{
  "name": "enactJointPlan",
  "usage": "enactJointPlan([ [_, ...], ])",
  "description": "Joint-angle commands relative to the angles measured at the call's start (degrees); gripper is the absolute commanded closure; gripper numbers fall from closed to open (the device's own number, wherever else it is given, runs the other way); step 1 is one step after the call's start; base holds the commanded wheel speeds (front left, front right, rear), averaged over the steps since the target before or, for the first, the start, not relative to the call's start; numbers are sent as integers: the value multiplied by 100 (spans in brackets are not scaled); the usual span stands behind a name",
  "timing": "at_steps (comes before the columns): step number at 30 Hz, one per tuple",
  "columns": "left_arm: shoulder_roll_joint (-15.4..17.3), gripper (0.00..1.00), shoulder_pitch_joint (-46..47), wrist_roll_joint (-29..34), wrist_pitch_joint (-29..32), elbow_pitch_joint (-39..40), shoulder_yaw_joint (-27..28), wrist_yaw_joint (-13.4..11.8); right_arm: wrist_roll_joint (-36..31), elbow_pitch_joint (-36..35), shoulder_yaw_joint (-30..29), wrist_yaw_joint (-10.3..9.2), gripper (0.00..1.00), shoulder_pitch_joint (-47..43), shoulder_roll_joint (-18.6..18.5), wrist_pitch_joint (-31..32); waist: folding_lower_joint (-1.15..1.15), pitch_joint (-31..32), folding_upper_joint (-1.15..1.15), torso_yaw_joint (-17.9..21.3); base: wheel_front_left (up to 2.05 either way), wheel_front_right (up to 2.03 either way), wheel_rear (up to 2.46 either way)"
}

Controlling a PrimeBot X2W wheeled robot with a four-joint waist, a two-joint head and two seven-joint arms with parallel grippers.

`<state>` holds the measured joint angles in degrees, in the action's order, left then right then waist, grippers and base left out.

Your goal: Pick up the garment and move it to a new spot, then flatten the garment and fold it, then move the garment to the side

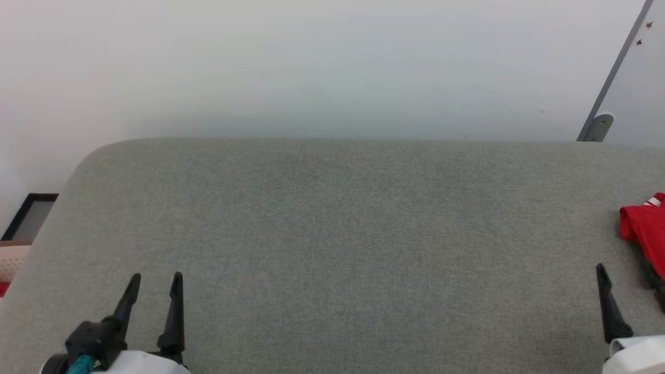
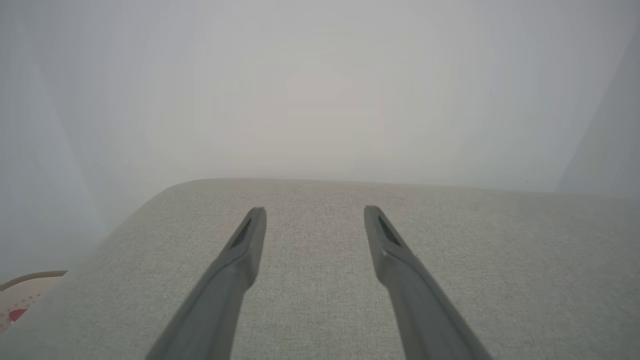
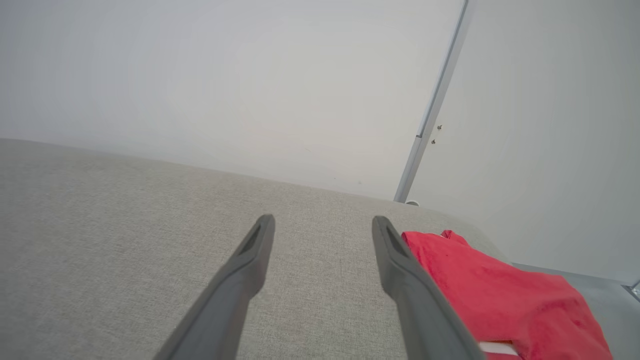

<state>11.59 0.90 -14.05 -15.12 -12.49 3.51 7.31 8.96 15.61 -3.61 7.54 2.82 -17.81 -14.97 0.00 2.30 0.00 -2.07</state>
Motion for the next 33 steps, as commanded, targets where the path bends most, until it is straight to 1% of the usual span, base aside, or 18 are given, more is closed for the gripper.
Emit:
enactJointPlan([
  [1, 3, 0, -78, -11, 0, -10, 22, 20, -92, -101, -56, -11, 0, -140, 118, -24, 0, 4, 0, 5, 0, 0, 0],
  [4, 3, 0, -111, -20, 0, 13, 46, 22, -164, -251, -155, -11, 0, -282, 238, -24, 0, 2, 0, 13, 0, 0, 0],
  [7, 45, 0, -90, -58, 0, -5, 103, 22, -136, -291, -187, -11, 0, -347, 255, -24, 0, -22, 0, 20, 0, 0, 0],
  [16, 4, 0, -171, -13, 0, 66, 108, 25, -174, -465, -229, -11, 0, -519, 411, -24, 0, -39, 0, 27, 0, 0, 0],
  [28, 3, 0, -223, -94, 0, 227, -13, 25, -185, -524, -132, -11, 0, -574, 417, -25, 0, -65, 0, 23, 0, 0, 0],
  [29, -15, 100, -162, -68, -2, 204, -18, 1, -184, -486, -142, 0, 100, -540, 408, 1, 0, -65, 0, 23, 0, 0, 0],
  [33, -133, 100, -283, -77, 9, -7, -55, 0, -175, -275, -129, 0, 100, -631, 539, 40, 0, -66, 0, 24, 0, 0, 0],
])
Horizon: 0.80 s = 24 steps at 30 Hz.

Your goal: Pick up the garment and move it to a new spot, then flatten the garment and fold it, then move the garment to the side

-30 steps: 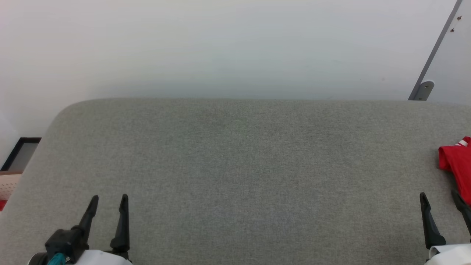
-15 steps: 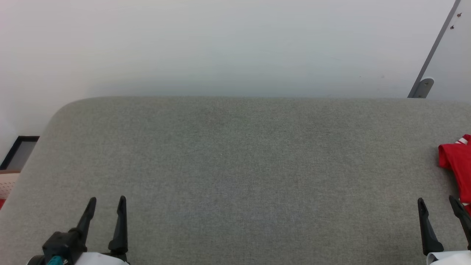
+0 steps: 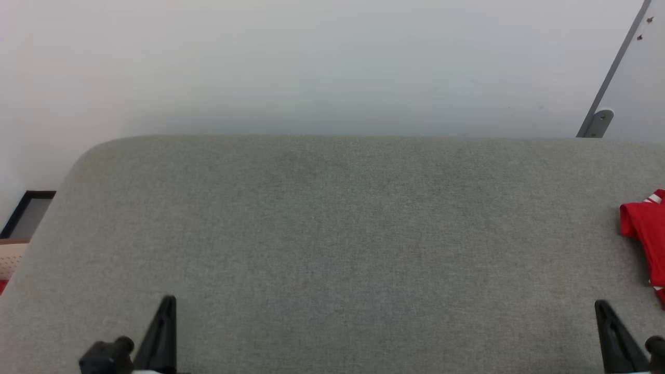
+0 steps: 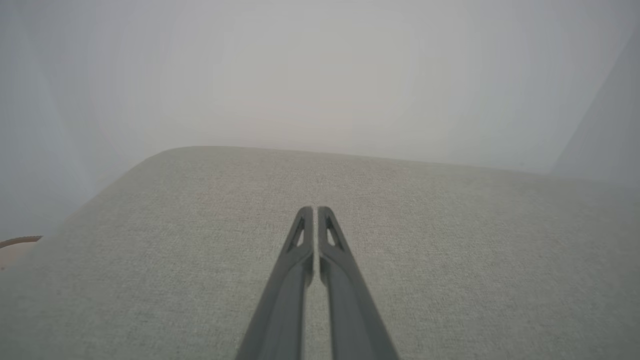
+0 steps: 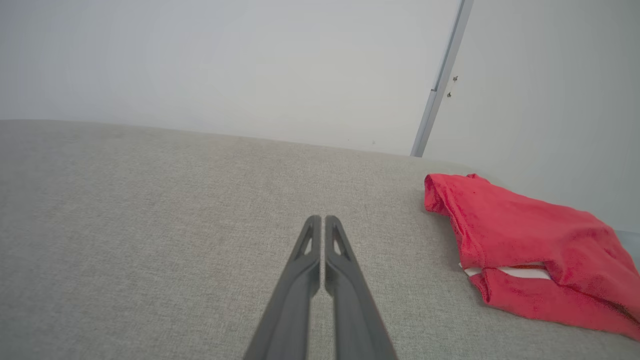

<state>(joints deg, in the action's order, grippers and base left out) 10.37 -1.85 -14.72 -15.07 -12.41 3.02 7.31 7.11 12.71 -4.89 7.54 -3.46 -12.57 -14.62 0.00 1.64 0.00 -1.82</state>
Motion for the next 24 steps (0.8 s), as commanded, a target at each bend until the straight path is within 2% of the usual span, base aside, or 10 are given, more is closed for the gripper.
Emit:
enactJointPlan([
  [1, -30, 100, -8, -79, 28, -43, -1, 0, 84, 48, -12, 0, 100, 5, 37, 34, 0, -1, 0, 1, 0, 0, 0],
  [24, -234, 100, 247, -2319, 648, -66, 106, 6, 2545, 53, -58, -2, 100, 299, 304, 637, 0, -34, 0, 35, 0, 0, 0],
])
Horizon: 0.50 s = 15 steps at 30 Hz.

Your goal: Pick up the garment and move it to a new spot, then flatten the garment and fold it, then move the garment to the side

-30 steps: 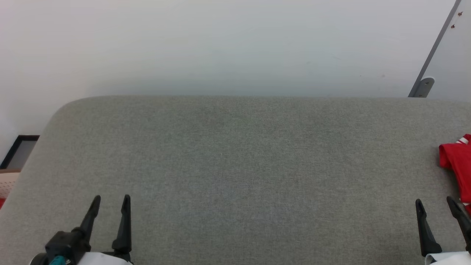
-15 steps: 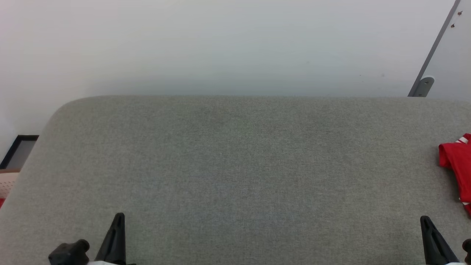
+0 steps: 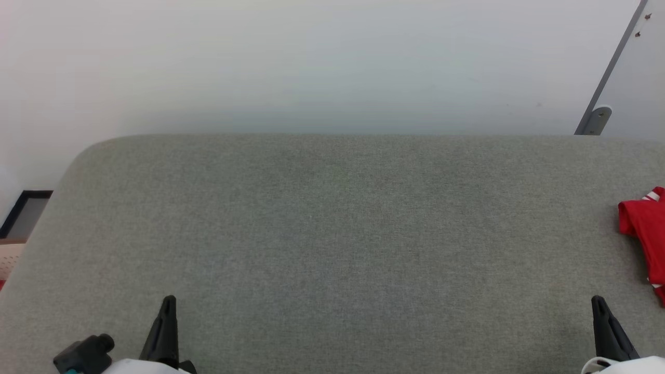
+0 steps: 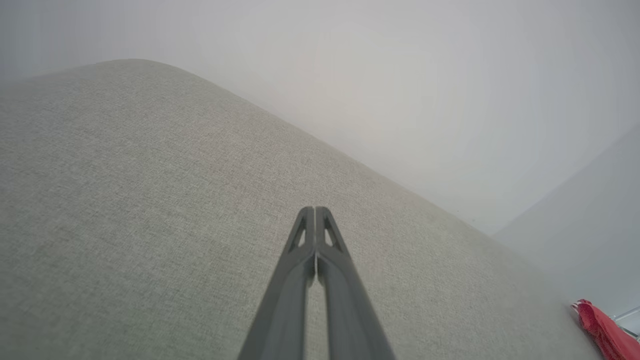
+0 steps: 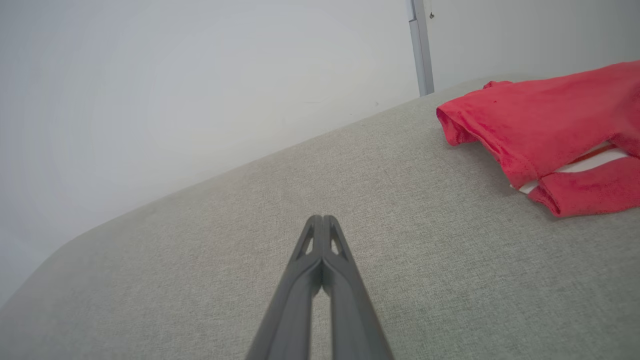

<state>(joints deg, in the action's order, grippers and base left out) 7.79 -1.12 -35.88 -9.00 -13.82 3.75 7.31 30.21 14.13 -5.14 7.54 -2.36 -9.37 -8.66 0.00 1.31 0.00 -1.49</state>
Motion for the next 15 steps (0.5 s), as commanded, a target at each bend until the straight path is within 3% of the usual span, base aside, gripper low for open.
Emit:
enactJointPlan([
  [1, 15, 100, 184, -289, 66, 73, 36, 6, 329, -89, -35, -2, 100, 198, -6, 65, 0, -3, 0, 3, 0, 0, 0],
  [15, -81, 100, 299, -1305, 346, 59, 84, 10, 1448, -79, -57, -3, 100, 333, 118, 339, 0, -22, 0, 22, 0, 0, 0],
])
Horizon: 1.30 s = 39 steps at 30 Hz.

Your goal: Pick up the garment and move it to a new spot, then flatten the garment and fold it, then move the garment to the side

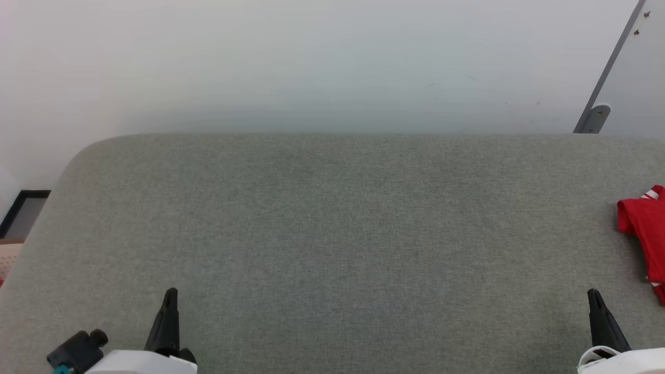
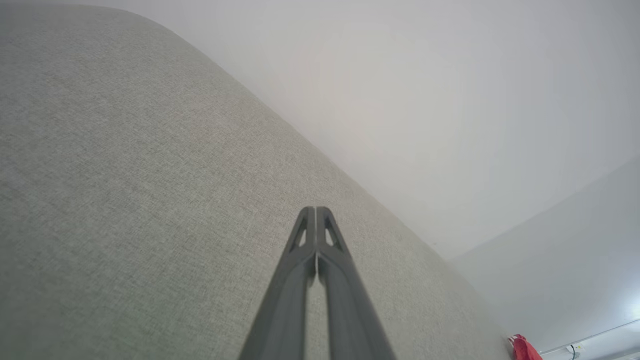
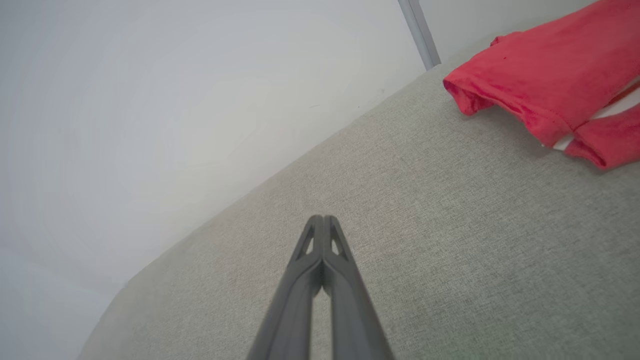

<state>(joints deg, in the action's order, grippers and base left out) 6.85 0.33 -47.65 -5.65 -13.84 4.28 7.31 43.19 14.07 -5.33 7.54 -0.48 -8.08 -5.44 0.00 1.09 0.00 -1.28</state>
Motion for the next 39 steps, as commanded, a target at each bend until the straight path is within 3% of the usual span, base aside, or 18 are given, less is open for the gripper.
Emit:
enactJointPlan([
  [1, 7, 100, 159, -199, 32, 60, 35, 10, 232, -72, -40, -3, 100, 156, -1, 39, 0, -2, 0, 2, 0, 0, 0],
  [39, -208, 100, 413, -2486, 677, 19, 144, 20, 2735, -43, -89, -5, 100, 456, 280, 665, 0, -57, 0, 57, 0, 0, 0],
])
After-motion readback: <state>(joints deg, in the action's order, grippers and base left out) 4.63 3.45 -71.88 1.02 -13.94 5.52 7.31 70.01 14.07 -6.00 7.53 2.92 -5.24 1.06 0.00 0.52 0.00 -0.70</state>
